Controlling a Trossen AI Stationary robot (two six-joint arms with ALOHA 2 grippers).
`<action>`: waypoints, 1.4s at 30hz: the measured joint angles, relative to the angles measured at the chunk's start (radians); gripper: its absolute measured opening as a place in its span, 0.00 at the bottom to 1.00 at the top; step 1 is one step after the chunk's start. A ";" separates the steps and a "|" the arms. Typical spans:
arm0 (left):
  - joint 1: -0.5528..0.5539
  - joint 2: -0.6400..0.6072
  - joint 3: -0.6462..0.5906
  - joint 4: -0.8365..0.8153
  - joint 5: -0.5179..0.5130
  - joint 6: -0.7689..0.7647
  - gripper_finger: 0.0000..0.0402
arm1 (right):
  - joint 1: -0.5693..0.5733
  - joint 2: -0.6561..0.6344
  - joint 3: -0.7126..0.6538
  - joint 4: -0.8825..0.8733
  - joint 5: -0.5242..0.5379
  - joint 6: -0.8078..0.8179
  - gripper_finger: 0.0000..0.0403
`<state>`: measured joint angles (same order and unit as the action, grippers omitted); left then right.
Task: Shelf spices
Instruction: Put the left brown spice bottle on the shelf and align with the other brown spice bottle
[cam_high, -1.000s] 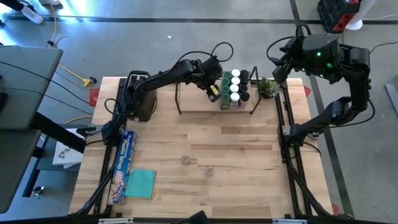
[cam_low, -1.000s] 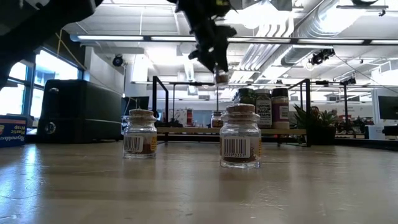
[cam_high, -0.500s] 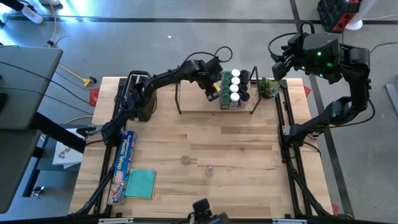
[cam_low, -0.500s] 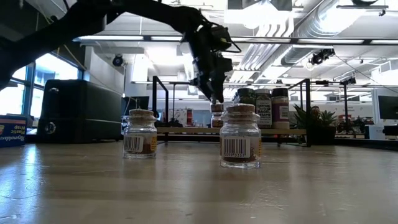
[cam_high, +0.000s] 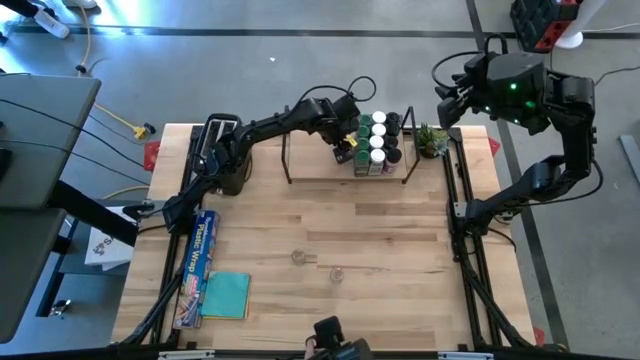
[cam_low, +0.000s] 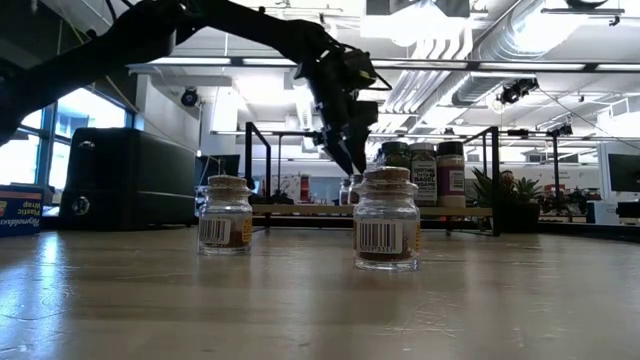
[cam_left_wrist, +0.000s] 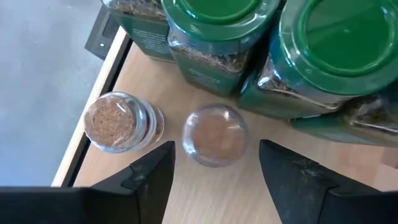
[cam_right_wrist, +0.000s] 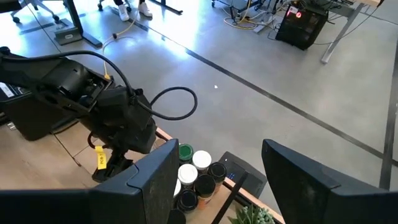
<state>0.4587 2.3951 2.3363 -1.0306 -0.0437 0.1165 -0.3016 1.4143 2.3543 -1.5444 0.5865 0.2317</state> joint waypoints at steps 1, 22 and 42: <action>0.000 0.000 0.000 0.001 0.000 -0.002 0.58 | 0.000 0.000 0.000 0.000 0.000 0.000 0.56; 0.013 -0.053 0.019 -0.012 0.053 0.086 0.34 | 0.000 0.000 0.000 0.000 0.000 -0.008 0.56; 0.015 -0.011 -0.021 0.056 0.123 0.174 0.00 | 0.000 0.000 0.000 0.000 0.001 -0.030 0.56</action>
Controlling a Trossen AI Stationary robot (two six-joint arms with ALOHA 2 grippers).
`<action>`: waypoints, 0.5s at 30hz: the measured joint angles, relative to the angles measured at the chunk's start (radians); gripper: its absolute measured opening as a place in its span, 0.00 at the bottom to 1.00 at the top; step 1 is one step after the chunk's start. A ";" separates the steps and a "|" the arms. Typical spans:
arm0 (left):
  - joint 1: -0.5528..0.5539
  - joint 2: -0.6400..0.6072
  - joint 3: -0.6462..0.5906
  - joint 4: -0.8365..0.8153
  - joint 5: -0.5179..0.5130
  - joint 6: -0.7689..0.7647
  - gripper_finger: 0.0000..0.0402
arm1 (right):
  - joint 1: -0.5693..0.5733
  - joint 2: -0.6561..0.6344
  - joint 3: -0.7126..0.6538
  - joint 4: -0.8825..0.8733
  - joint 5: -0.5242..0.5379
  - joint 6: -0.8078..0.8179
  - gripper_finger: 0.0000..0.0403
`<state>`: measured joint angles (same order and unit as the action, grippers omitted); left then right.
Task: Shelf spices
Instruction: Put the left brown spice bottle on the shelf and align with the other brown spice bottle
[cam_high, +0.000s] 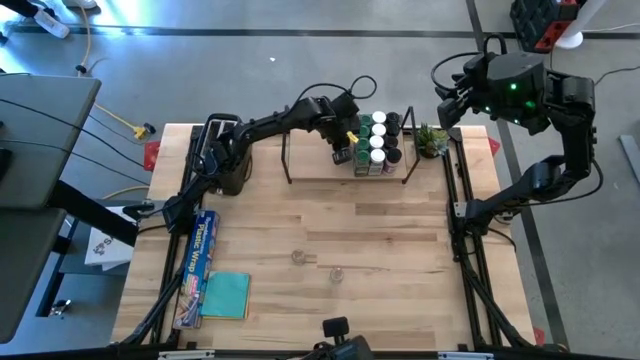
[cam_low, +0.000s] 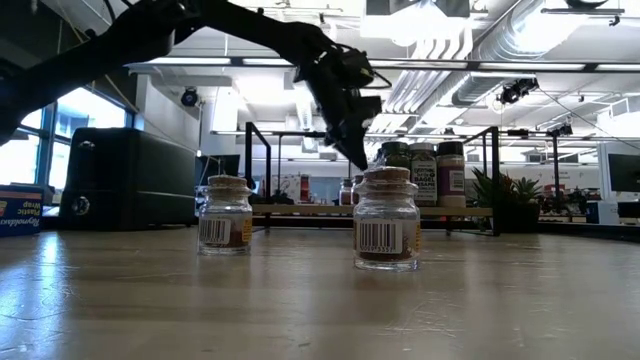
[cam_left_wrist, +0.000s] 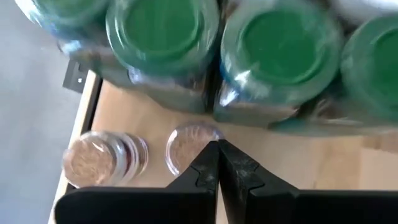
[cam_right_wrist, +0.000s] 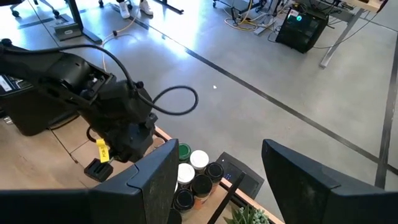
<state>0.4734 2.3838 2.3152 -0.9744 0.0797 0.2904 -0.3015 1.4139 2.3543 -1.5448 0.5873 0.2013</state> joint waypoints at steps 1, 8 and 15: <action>0.000 0.001 -0.012 0.002 -0.010 0.002 0.01 | 0.000 0.000 0.000 0.000 0.000 0.000 0.56; 0.002 0.000 -0.028 -0.006 -0.044 0.002 0.01 | 0.000 0.000 0.000 0.000 0.000 0.000 0.56; 0.004 -0.004 -0.029 -0.018 -0.055 0.002 0.01 | 0.000 0.000 0.000 -0.001 0.000 -0.003 0.56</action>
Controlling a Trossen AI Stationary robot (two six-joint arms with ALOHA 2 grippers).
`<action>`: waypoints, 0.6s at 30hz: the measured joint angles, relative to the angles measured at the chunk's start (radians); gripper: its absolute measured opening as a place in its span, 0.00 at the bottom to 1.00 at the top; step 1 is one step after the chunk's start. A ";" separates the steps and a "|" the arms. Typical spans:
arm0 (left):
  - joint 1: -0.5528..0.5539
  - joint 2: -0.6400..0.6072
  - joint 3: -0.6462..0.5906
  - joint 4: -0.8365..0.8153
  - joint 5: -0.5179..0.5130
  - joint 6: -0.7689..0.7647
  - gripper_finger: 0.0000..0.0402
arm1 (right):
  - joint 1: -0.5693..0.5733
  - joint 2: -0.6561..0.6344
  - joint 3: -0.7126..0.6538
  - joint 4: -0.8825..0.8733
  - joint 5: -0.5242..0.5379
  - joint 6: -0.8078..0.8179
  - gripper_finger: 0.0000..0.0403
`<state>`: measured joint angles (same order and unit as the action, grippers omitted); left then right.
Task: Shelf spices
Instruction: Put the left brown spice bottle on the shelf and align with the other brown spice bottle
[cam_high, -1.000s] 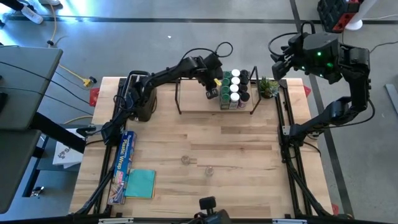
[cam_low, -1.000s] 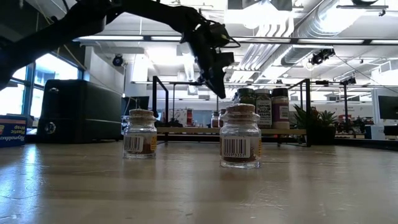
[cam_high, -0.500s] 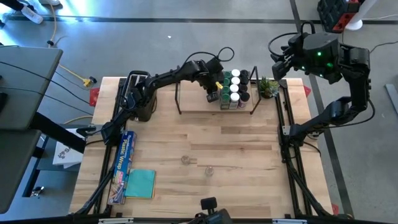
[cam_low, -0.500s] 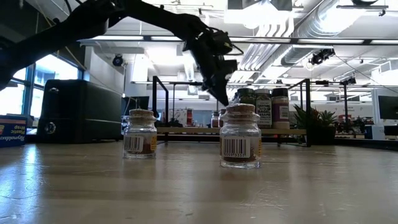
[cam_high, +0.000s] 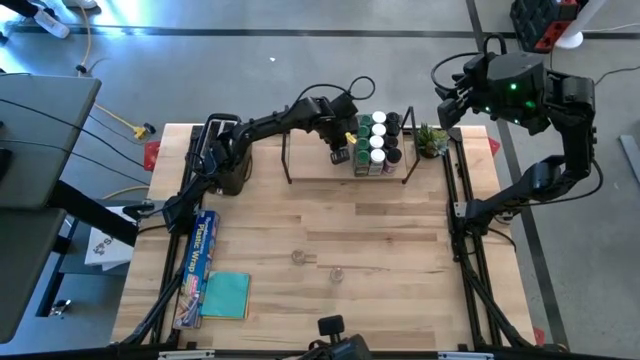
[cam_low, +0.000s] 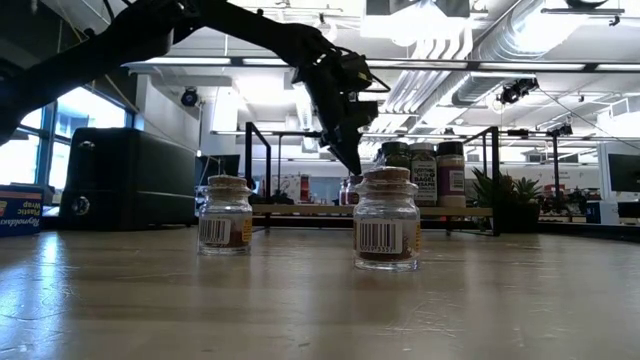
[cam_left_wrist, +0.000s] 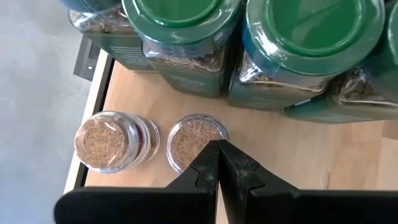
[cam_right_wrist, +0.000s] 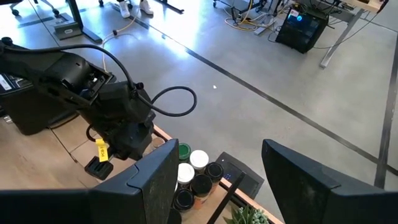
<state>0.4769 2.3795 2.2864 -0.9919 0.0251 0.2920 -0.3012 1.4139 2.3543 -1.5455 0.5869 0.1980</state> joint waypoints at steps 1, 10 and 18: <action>0.000 0.000 0.000 -0.001 -0.006 0.000 0.01 | 0.000 0.000 0.000 0.000 0.000 -0.001 0.56; 0.001 -0.001 0.000 -0.006 -0.014 -0.003 0.01 | 0.000 0.000 0.000 -0.001 0.000 -0.022 0.56; 0.001 -0.006 0.000 -0.020 -0.042 -0.011 0.01 | 0.000 0.000 0.000 -0.001 0.000 -0.023 0.56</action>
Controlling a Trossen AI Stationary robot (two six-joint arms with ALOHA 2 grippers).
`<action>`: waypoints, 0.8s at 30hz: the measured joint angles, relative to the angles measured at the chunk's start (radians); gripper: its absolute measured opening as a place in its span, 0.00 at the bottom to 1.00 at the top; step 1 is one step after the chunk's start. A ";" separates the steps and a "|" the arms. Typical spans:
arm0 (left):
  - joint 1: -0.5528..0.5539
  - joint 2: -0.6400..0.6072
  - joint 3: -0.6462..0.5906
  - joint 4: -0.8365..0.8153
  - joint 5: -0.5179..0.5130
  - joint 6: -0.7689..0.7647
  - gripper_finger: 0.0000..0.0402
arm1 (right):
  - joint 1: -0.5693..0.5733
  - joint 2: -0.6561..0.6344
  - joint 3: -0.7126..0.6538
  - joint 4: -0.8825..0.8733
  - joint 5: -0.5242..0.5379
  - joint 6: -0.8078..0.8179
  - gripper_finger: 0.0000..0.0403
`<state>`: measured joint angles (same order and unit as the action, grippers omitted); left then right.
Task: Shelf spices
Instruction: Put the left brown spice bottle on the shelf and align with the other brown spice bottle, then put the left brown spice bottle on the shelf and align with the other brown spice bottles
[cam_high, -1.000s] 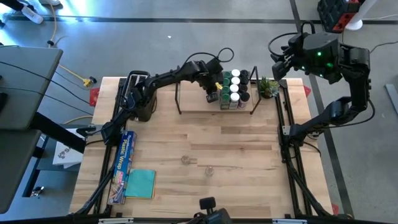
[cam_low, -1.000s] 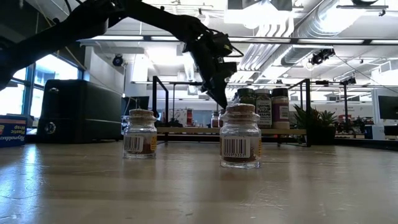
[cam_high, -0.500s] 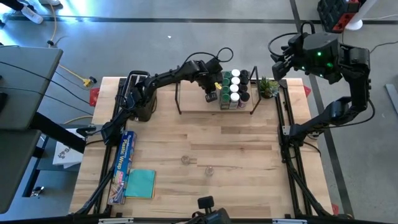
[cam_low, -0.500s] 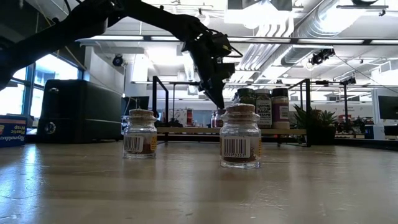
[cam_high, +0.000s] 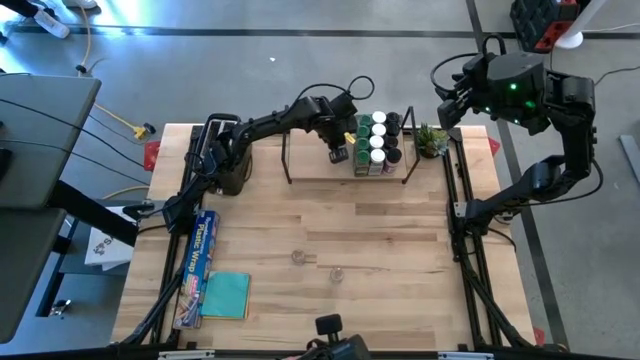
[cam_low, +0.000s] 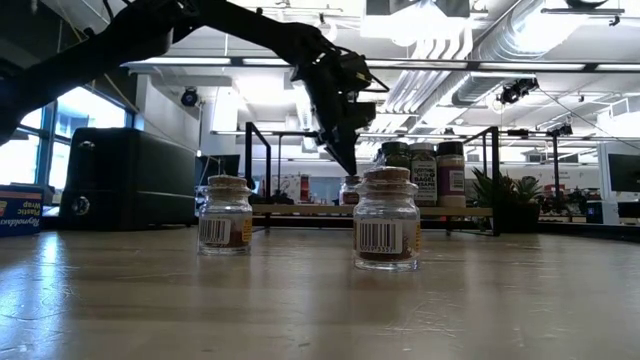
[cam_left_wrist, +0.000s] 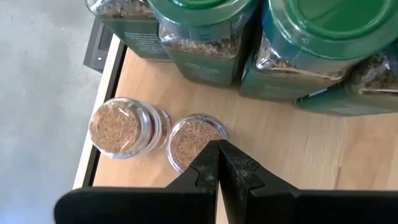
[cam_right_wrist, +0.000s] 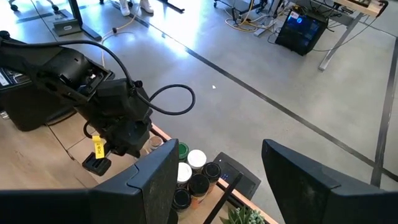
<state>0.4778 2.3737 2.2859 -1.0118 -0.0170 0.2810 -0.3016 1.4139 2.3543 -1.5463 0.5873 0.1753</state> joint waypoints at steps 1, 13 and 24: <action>0.000 0.000 0.006 -0.007 0.000 0.000 0.01 | 0.000 0.000 0.000 0.000 0.000 0.000 0.56; 0.000 -0.007 0.011 -0.022 -0.045 0.001 0.02 | 0.000 0.000 0.000 0.000 0.000 0.000 0.56; 0.000 -0.104 0.013 -0.088 0.007 -0.017 0.16 | 0.000 0.000 0.000 0.000 0.000 0.000 0.56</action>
<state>0.4776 2.2700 2.2986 -1.0997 -0.0101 0.2641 -0.3012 1.4139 2.3543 -1.5463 0.5873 0.1749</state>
